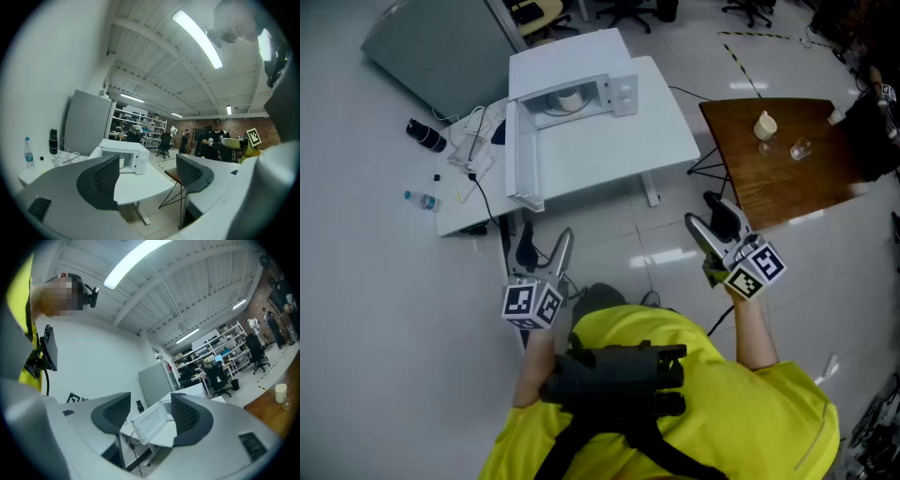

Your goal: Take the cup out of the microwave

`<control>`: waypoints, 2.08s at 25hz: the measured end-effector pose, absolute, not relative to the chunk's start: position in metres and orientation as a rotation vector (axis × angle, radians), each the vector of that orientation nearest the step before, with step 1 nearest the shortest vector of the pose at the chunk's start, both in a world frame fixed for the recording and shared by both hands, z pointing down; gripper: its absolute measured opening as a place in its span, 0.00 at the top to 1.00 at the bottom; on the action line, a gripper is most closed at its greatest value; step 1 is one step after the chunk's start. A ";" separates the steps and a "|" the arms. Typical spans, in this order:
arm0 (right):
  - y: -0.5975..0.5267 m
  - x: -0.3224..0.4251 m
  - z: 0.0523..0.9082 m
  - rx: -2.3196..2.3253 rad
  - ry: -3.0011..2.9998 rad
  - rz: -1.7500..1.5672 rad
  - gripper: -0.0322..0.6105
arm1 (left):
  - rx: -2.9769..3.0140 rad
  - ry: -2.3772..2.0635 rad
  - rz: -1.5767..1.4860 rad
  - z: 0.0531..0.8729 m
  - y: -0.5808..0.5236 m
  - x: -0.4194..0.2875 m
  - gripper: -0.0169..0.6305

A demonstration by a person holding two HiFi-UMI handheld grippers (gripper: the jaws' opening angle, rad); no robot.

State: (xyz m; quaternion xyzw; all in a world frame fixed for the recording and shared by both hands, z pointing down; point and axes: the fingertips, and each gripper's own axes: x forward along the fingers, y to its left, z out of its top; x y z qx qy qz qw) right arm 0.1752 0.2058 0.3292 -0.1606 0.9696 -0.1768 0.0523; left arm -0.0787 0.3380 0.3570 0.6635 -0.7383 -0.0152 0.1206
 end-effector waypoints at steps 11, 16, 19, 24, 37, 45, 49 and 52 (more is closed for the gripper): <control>0.103 0.096 0.358 -0.358 2.950 -0.626 0.67 | 1.893 -2.143 0.020 0.417 0.194 -0.123 0.34; 0.049 0.039 0.363 -0.327 3.043 -0.638 0.67 | 1.892 -2.134 0.048 0.431 0.128 -0.162 0.34; 0.010 0.013 0.369 -0.328 3.081 -0.568 0.67 | 1.914 -2.121 0.057 0.441 0.095 -0.174 0.34; -0.024 -0.030 0.391 -0.281 3.100 -0.618 0.67 | 1.889 -2.134 0.153 0.488 0.039 -0.206 0.34; -0.066 -0.065 0.499 -0.052 3.173 -0.924 0.67 | 1.701 -2.203 0.229 0.654 -0.166 -0.323 0.26; -0.075 -0.032 0.522 -0.073 3.171 -1.071 0.67 | 1.673 -2.231 0.234 0.673 -0.207 -0.351 0.25; -0.087 -0.028 0.523 -0.132 3.158 -1.083 0.67 | 1.607 -2.282 0.285 0.676 -0.211 -0.360 0.25; -0.091 -0.030 0.522 -0.159 3.150 -1.080 0.76 | 1.592 -2.290 0.278 0.675 -0.210 -0.363 0.28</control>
